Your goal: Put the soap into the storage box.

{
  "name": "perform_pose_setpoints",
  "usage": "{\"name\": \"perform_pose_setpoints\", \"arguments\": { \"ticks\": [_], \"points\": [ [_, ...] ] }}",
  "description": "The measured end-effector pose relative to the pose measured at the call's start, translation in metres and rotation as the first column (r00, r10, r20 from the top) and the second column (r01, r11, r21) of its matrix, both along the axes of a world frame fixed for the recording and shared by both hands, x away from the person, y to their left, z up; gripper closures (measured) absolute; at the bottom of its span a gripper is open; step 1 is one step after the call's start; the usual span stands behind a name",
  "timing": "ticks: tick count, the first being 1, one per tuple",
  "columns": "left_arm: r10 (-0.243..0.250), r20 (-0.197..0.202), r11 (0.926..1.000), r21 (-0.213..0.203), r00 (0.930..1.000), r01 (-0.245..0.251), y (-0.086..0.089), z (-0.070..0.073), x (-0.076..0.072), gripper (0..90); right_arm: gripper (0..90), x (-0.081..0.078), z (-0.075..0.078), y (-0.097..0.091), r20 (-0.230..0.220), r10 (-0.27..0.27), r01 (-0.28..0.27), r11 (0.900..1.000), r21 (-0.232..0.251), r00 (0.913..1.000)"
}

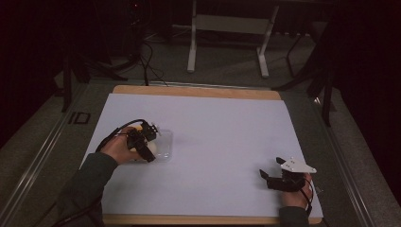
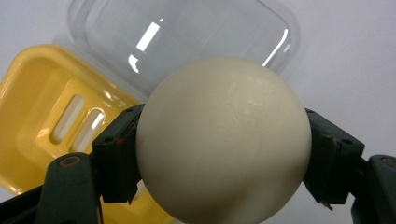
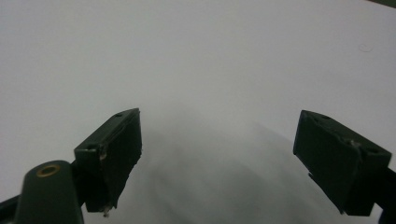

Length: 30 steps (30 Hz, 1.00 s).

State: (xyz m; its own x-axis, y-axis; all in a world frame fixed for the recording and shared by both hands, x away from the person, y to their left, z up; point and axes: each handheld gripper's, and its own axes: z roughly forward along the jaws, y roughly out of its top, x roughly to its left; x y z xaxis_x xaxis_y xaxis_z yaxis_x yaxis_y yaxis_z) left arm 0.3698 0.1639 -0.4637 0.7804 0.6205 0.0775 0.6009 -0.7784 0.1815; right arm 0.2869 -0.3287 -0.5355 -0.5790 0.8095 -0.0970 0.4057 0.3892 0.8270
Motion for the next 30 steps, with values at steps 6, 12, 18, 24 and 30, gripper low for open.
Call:
{"name": "perform_pose_setpoints", "arguments": {
  "ticks": [6, 12, 18, 24, 30],
  "points": [
    [0.052, 0.007, 0.9986, -0.003, 0.9986, -0.052, 0.005, 0.0, 0.003, 25.5, 15.4, 0.0, 0.0, 0.0, 0.0, 0.0, 0.0, 1.0, 0.0, 1.0],
    [0.096, 0.012, 0.9953, -0.005, 0.9953, -0.096, 0.01, 0.001, 0.007, 25.5, 15.4, 0.0, 0.0, 0.0, 0.0, 0.0, 0.0, 1.0, 0.0, 1.0],
    [0.147, 0.018, 0.9891, -0.005, 0.9889, -0.147, 0.017, 0.004, 0.011, 25.5, 15.4, 0.0, 0.0, 0.0, 0.0, 0.0, 0.0, 1.0, 0.0, 1.0],
    [0.168, 0.024, 0.9858, -0.006, 0.9855, -0.168, 0.021, 0.006, 0.013, 25.5, 15.3, 0.0, 0.0, 0.0, 0.0, -0.001, 0.001, 1.0, 0.001, 1.0],
    [0.195, 0.036, 0.9808, -0.012, 0.9801, -0.195, 0.025, 0.007, 0.016, 25.5, 15.4, 0.0, 0.0, 0.0, 0.001, -0.001, 0.001, 1.0, 0.002, 1.0]
  ]
}}
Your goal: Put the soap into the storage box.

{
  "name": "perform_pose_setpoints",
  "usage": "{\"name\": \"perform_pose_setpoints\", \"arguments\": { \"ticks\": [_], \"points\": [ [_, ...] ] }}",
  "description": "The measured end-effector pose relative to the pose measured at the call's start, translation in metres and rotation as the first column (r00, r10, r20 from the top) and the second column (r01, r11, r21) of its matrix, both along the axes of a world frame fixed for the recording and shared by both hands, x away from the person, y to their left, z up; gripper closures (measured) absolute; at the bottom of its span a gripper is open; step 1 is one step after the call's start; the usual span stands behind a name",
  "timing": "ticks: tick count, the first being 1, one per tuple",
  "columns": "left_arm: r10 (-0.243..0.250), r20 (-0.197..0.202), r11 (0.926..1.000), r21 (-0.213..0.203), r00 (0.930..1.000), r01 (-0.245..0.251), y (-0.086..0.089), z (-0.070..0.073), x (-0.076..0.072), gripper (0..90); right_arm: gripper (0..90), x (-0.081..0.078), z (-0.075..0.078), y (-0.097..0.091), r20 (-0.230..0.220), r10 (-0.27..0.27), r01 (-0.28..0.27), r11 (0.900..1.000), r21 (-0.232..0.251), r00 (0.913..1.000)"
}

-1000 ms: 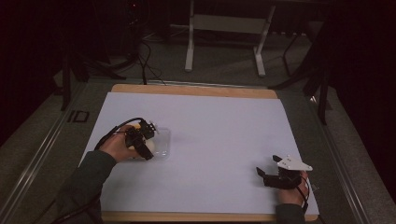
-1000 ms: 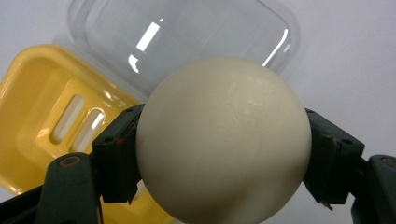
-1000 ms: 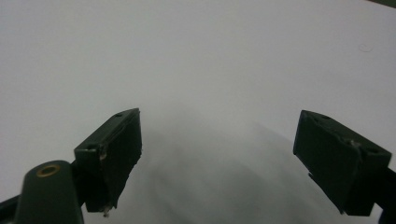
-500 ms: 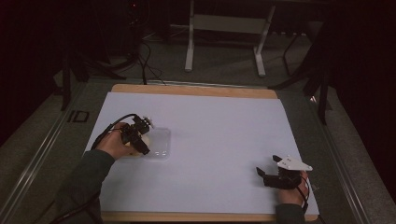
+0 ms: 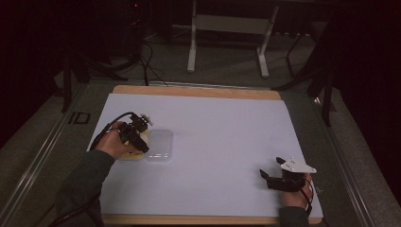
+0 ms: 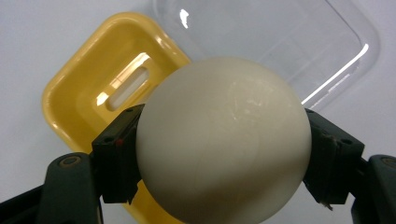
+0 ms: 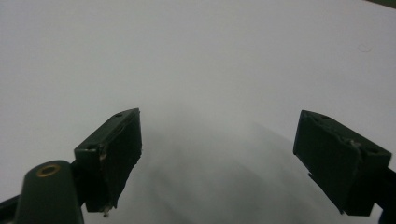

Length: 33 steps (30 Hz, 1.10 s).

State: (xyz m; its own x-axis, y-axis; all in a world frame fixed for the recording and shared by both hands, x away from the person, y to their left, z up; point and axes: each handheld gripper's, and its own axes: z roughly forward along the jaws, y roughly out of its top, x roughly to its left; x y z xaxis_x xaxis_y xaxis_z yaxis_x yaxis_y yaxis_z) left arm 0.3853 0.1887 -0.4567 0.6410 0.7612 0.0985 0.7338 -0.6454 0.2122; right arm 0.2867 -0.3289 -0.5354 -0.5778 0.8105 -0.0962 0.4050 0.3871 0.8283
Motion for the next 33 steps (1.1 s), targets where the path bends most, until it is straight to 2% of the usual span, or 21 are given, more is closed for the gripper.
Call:
{"name": "perform_pose_setpoints", "arguments": {
  "ticks": [7, 13, 27, 33],
  "points": [
    [0.026, 0.011, 0.9997, 0.004, 0.9996, -0.026, 0.006, 0.0, 0.004, 25.5, 15.4, 0.0, 0.0, 0.0, 0.001, 0.0, 0.0, 1.0, 0.001, 1.0],
    [0.032, 0.018, 0.9994, -0.011, 0.9993, -0.032, 0.01, -0.001, 0.007, 25.5, 15.4, 0.0, 0.0, 0.0, 0.002, 0.0, 0.0, 1.0, 0.0, 1.0],
    [-0.011, 0.034, 0.9993, -0.035, 0.9994, 0.012, 0.023, -0.004, 0.009, 25.5, 15.4, -0.001, 0.0, 0.0, 0.003, -0.001, 0.001, 1.0, -0.002, 1.0],
    [-0.014, 0.036, 0.9991, -0.041, 0.9993, 0.015, 0.025, -0.006, 0.01, 25.5, 15.4, -0.001, 0.0, 0.0, 0.003, -0.001, 0.001, 1.0, -0.003, 1.0]
  ]
}}
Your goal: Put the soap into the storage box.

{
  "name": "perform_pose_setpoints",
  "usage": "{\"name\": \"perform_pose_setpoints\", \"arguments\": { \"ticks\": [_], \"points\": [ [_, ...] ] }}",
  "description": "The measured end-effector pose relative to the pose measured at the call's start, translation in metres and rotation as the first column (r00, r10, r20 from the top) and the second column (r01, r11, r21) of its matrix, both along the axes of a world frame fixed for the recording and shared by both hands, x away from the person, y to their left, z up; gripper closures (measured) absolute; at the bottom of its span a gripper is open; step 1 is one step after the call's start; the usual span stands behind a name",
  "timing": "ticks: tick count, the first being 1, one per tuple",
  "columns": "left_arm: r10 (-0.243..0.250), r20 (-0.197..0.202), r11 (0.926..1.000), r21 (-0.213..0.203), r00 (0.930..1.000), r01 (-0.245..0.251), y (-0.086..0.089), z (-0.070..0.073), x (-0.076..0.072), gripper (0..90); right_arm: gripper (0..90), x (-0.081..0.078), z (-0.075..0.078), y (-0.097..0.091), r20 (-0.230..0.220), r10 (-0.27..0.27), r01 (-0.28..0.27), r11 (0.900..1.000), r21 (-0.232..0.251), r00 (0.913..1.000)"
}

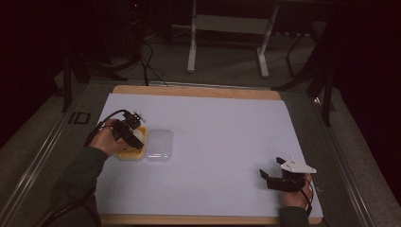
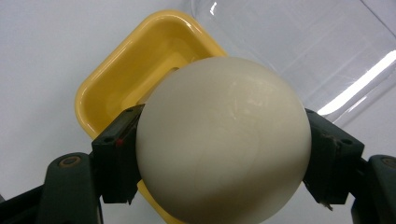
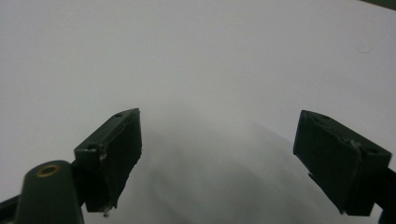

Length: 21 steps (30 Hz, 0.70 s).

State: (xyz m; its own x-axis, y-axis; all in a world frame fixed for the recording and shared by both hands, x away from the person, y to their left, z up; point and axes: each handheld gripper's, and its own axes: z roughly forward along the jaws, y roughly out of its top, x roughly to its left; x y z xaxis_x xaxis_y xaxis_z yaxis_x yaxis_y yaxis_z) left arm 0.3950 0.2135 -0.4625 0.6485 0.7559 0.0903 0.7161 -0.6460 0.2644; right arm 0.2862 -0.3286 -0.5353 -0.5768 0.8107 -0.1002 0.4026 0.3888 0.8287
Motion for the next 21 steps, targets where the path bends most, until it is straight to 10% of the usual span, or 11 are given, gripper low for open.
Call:
{"name": "perform_pose_setpoints", "arguments": {
  "ticks": [21],
  "points": [
    [0.01, 0.003, 0.9999, 0.012, 0.9999, -0.01, 0.003, -0.006, 0.012, 25.5, 15.4, 0.0, 0.0, 0.0, 0.0, 0.001, -0.001, 1.0, 0.0, 1.0]
  ]
}}
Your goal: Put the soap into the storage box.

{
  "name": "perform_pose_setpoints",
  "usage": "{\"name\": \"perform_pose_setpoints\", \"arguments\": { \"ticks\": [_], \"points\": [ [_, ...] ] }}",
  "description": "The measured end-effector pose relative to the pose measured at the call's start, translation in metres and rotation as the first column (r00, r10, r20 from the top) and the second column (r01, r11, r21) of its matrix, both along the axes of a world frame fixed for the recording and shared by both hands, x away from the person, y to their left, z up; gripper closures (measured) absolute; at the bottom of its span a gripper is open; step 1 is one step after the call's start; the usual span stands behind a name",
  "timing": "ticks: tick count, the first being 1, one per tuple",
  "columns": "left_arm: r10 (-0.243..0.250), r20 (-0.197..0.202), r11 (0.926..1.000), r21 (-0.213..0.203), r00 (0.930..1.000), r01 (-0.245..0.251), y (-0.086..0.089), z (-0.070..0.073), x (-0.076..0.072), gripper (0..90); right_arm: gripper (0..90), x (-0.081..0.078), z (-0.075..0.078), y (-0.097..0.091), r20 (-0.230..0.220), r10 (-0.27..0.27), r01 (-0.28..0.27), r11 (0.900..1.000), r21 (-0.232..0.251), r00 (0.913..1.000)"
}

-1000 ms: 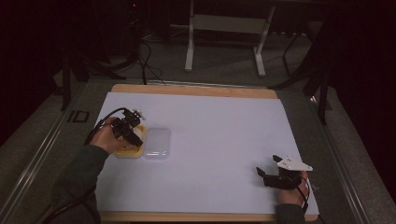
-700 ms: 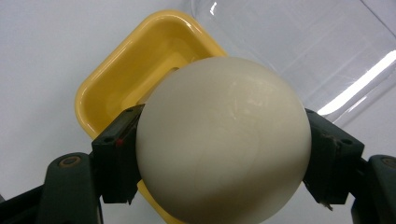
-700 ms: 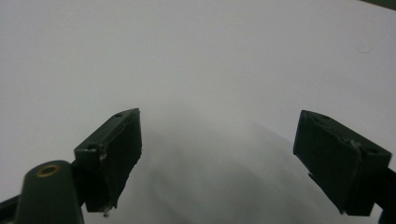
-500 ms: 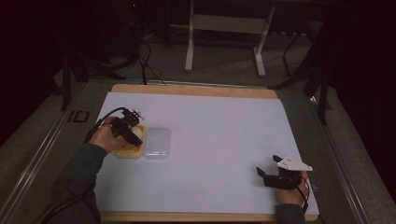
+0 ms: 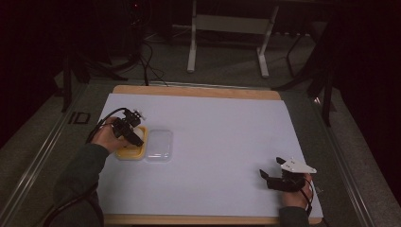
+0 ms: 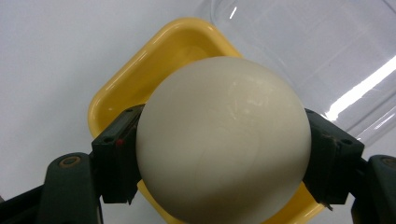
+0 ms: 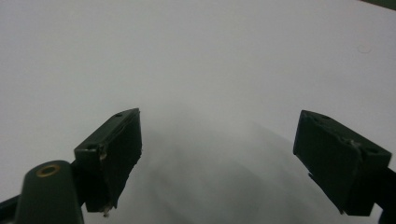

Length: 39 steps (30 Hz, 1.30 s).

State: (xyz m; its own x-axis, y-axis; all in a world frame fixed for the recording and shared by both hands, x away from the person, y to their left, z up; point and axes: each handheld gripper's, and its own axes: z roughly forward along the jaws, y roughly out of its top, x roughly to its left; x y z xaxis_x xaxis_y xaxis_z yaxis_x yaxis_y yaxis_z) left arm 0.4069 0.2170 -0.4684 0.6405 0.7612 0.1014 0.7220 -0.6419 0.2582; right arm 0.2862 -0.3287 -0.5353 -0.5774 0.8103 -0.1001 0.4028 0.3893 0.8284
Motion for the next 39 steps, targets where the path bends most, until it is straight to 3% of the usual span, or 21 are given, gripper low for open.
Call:
{"name": "perform_pose_setpoints", "arguments": {
  "ticks": [14, 22, 34, 39],
  "points": [
    [-0.003, -0.032, 0.9999, 0.013, 0.9995, 0.003, 0.004, -0.007, 0.002, 25.4, 15.4, 0.0, 0.0, 0.0, 0.0, 0.001, -0.001, 1.0, -0.002, 1.0],
    [-0.022, -0.058, 0.9973, 0.069, 0.9981, 0.026, 0.004, -0.014, 0.001, 25.4, 15.4, 0.0, 0.0, 0.0, 0.0, 0.0, 0.0, 1.0, -0.004, 1.0],
    [-0.019, -0.095, 0.9978, 0.062, 0.9953, 0.025, 0.003, -0.022, 0.001, 24.9, 15.4, 0.0, 0.0, 0.0, 0.001, 0.002, -0.002, 1.0, -0.006, 1.0],
    [-0.045, -0.12, 0.9942, 0.092, 0.9918, 0.056, 0.0, -0.024, -0.001, 21.7, 15.4, 0.0, 0.0, 0.001, -0.001, 0.005, -0.005, 0.9999, -0.01, 1.0]
  ]
}}
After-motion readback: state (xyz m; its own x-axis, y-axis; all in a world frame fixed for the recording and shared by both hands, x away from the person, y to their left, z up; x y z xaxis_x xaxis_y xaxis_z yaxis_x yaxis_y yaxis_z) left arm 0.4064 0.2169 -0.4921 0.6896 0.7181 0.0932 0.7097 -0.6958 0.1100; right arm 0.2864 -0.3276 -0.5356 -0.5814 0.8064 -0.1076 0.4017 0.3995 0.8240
